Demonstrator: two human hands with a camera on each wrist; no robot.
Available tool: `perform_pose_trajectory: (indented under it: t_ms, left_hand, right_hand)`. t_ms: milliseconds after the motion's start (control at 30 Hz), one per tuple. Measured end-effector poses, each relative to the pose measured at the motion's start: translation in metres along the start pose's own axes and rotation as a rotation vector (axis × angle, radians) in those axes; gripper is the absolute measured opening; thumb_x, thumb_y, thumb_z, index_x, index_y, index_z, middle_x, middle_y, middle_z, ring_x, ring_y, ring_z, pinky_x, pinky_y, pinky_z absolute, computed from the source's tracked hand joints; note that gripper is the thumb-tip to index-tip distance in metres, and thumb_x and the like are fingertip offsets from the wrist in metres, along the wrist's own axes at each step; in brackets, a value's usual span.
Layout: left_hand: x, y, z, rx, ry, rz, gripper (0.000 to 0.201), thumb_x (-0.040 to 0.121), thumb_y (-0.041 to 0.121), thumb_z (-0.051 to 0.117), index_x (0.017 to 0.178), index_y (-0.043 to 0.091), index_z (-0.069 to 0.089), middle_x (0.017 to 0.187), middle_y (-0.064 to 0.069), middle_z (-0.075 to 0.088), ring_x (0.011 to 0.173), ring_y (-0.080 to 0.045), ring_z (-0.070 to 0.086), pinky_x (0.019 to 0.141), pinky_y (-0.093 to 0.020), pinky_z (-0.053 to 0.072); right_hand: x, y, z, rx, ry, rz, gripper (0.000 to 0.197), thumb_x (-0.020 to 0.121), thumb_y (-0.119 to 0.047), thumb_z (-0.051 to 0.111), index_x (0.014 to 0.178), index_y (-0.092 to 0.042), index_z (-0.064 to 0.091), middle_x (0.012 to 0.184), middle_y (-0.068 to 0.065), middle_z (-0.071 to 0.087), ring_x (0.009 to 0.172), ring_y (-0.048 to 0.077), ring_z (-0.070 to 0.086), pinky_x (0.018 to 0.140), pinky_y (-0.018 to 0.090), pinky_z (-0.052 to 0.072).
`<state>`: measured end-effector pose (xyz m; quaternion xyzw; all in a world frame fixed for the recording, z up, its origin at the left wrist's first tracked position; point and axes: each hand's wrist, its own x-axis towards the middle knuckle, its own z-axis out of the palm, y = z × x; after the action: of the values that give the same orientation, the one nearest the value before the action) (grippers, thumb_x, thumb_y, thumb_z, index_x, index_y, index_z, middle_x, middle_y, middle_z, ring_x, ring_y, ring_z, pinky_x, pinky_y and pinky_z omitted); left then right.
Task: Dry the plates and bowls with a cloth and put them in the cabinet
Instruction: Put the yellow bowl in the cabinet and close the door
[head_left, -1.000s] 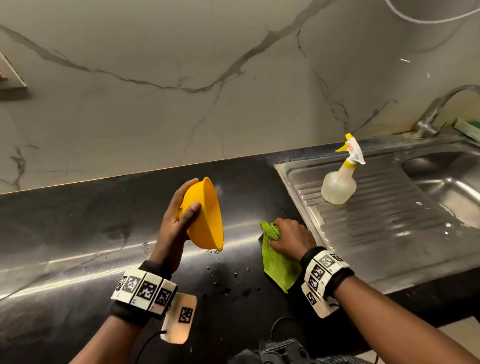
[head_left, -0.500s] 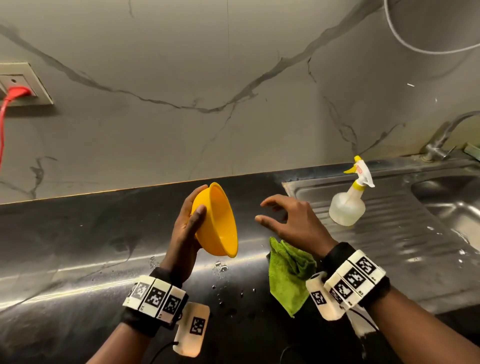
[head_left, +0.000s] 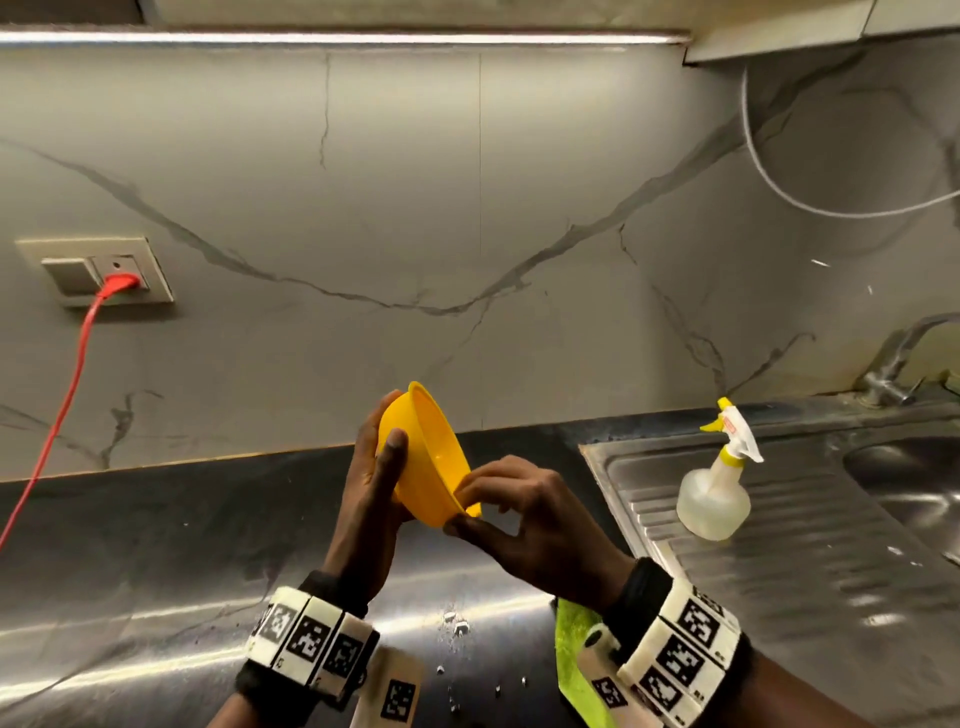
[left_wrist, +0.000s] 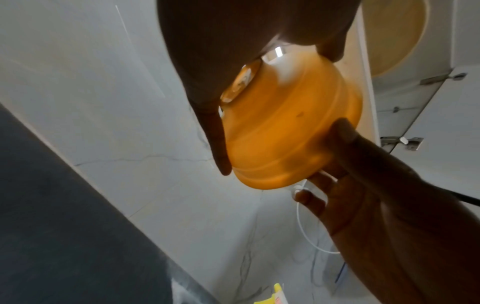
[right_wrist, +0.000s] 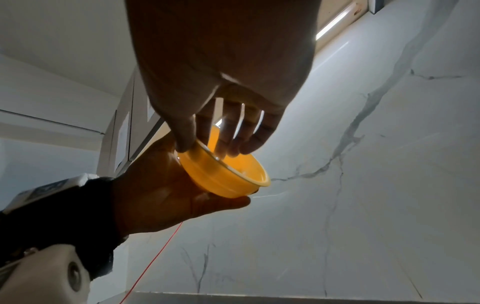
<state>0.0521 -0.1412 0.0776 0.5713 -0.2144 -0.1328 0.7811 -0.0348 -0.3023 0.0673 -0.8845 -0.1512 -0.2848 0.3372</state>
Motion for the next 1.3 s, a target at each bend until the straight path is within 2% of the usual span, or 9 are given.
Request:
perform_pose_trajectory:
  t_ms: [233, 333, 500, 667, 800, 900, 1000, 1167, 1300]
  left_hand:
    - [0.016, 0.054, 0.007, 0.110, -0.061, 0.244, 0.098, 0.050, 0.082, 0.076, 0.137, 0.057, 0.040, 0.142, 0.020, 0.049, 0.124, -0.010, 0.057, 0.082, -0.036, 0.057]
    - [0.022, 0.079, 0.006, 0.229, -0.089, 0.381, 0.110, 0.045, 0.084, 0.077, 0.140, 0.061, 0.027, 0.145, 0.032, 0.039, 0.126, 0.004, 0.050, 0.085, -0.019, 0.054]
    - [0.036, 0.113, 0.002, 0.338, -0.169, 0.473, 0.120, 0.041, 0.074, 0.086, 0.141, 0.066, 0.020, 0.154, 0.019, 0.033, 0.136, -0.002, 0.042, 0.097, -0.033, 0.050]
    - [0.049, 0.145, 0.008, 0.523, -0.133, 0.675, 0.117, 0.052, 0.069, 0.083, 0.145, 0.061, 0.012, 0.148, 0.037, 0.027, 0.131, 0.016, 0.036, 0.083, -0.007, 0.048]
    - [0.055, 0.170, 0.021, 0.505, -0.078, 0.794, 0.112, 0.053, 0.069, 0.081, 0.141, 0.065, 0.013, 0.141, 0.048, 0.023, 0.130, 0.018, 0.034, 0.087, -0.005, 0.046]
    - [0.057, 0.193, 0.027, 0.495, -0.033, 0.833, 0.107, 0.047, 0.078, 0.079, 0.135, 0.071, 0.018, 0.137, 0.050, 0.026, 0.128, 0.019, 0.037, 0.092, -0.012, 0.045]
    - [0.060, 0.218, 0.035, 0.468, -0.011, 0.843, 0.105, 0.041, 0.076, 0.081, 0.127, 0.078, 0.021, 0.128, 0.057, 0.030, 0.118, 0.026, 0.041, 0.081, 0.000, 0.044]
    - [0.074, 0.249, 0.058, 0.434, -0.014, 0.848, 0.109, 0.062, 0.037, 0.092, 0.144, 0.053, 0.024, 0.143, 0.021, 0.036, 0.118, 0.002, 0.050, 0.071, -0.005, 0.050]
    - [0.088, 0.275, 0.074, 0.475, 0.006, 0.774, 0.105, 0.061, 0.056, 0.082, 0.150, 0.042, 0.027, 0.144, 0.009, 0.043, 0.114, -0.012, 0.057, 0.076, -0.023, 0.057]
  right_hand:
    - [0.039, -0.016, -0.036, 0.002, 0.127, -0.112, 0.020, 0.096, -0.029, 0.059, 0.093, -0.012, 0.070, 0.086, -0.003, 0.066, 0.077, 0.013, 0.058, 0.067, 0.030, 0.048]
    - [0.058, -0.024, -0.062, 0.040, 0.187, -0.141, 0.024, 0.096, -0.025, 0.056, 0.097, -0.008, 0.072, 0.092, -0.002, 0.070, 0.088, 0.013, 0.063, 0.077, 0.026, 0.049]
    - [0.090, -0.039, -0.105, 0.057, 0.231, -0.181, 0.017, 0.096, -0.021, 0.057, 0.101, -0.011, 0.070, 0.094, -0.009, 0.068, 0.088, 0.006, 0.064, 0.075, 0.024, 0.051]
    - [0.113, -0.054, -0.137, 0.072, 0.273, -0.202, 0.018, 0.097, -0.022, 0.055, 0.105, -0.012, 0.068, 0.096, -0.009, 0.070, 0.091, 0.005, 0.067, 0.077, 0.018, 0.054]
    - [0.132, -0.067, -0.154, 0.003, 0.273, -0.234, 0.017, 0.099, -0.018, 0.054, 0.110, -0.011, 0.066, 0.101, -0.008, 0.070, 0.093, 0.000, 0.065, 0.078, 0.009, 0.047]
    - [0.143, -0.080, -0.167, 0.048, 0.234, -0.252, 0.033, 0.097, -0.028, 0.055, 0.125, -0.011, 0.058, 0.118, -0.005, 0.065, 0.108, -0.002, 0.061, 0.086, 0.012, 0.049]
    - [0.154, -0.094, -0.180, 0.005, 0.179, -0.268, 0.073, 0.084, -0.033, 0.073, 0.142, -0.031, 0.030, 0.139, -0.014, 0.047, 0.122, 0.000, 0.052, 0.093, 0.012, 0.047]
    - [0.184, -0.110, -0.200, -0.194, 0.248, -0.382, 0.109, 0.073, -0.031, 0.085, 0.149, -0.041, 0.007, 0.156, -0.013, 0.018, 0.134, 0.008, 0.039, 0.098, 0.012, 0.044]
    - [0.210, -0.113, -0.209, -0.429, 0.322, -0.448, 0.108, 0.071, -0.032, 0.087, 0.148, -0.036, 0.011, 0.161, 0.001, 0.003, 0.143, 0.021, 0.023, 0.106, 0.021, 0.040]
